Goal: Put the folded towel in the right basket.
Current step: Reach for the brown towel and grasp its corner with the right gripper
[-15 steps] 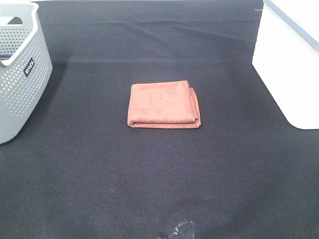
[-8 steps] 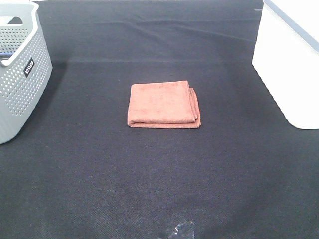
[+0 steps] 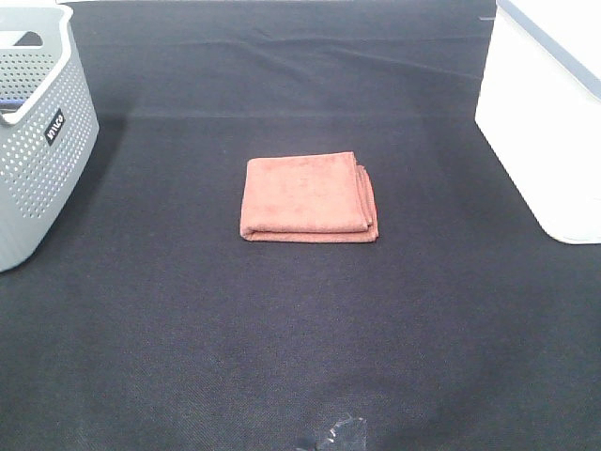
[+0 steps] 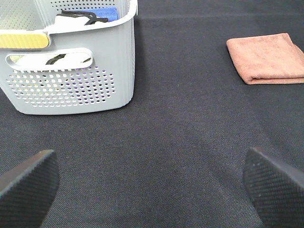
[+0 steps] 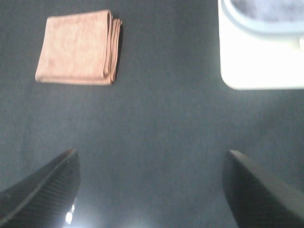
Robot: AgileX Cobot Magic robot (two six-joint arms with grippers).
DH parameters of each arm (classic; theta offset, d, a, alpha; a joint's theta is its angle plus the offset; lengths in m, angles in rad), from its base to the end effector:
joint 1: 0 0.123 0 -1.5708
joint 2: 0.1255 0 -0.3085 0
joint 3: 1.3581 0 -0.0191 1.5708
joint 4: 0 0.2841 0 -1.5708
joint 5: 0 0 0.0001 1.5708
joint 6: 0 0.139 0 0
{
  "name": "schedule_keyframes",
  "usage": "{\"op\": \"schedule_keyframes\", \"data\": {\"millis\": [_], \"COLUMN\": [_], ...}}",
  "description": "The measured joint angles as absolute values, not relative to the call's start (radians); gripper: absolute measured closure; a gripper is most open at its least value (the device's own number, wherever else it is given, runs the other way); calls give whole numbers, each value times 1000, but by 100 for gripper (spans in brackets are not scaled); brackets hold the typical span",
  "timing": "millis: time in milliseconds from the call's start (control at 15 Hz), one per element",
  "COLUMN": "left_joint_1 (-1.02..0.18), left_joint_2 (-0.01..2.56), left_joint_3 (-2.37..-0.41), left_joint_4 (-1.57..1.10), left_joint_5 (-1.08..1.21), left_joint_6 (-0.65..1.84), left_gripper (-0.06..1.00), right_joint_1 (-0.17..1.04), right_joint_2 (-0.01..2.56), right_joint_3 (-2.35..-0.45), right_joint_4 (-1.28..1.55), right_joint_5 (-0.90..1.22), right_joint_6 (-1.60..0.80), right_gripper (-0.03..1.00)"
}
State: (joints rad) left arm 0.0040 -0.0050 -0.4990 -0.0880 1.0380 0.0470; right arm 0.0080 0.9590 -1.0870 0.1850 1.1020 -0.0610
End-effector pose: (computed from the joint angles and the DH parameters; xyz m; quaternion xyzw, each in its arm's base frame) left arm 0.0441 -0.0104 0.2745 0.0195 0.8452 -0.0304 0.5333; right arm 0.2164 0.0245 0.3693 -0.0207 0.9379 0.0827 0.3362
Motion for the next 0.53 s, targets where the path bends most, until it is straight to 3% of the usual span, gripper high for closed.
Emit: {"op": "schedule_keyframes", "data": {"millis": [333, 533], "left_joint_1": [4, 4], "left_joint_2": [-5, -5], "left_joint_3": [-499, -499], "left_joint_4": [-88, -88], "left_joint_5": [1038, 1038], "left_joint_6": [47, 47], "left_gripper": [-5, -5], "right_joint_1": [18, 107], "right_joint_2": [1282, 1450], "right_joint_3": [-1301, -1414], "right_joint_4": [381, 420], "right_joint_5": [1039, 1024], "right_joint_6": [-98, -112], "right_gripper": [16, 16]}}
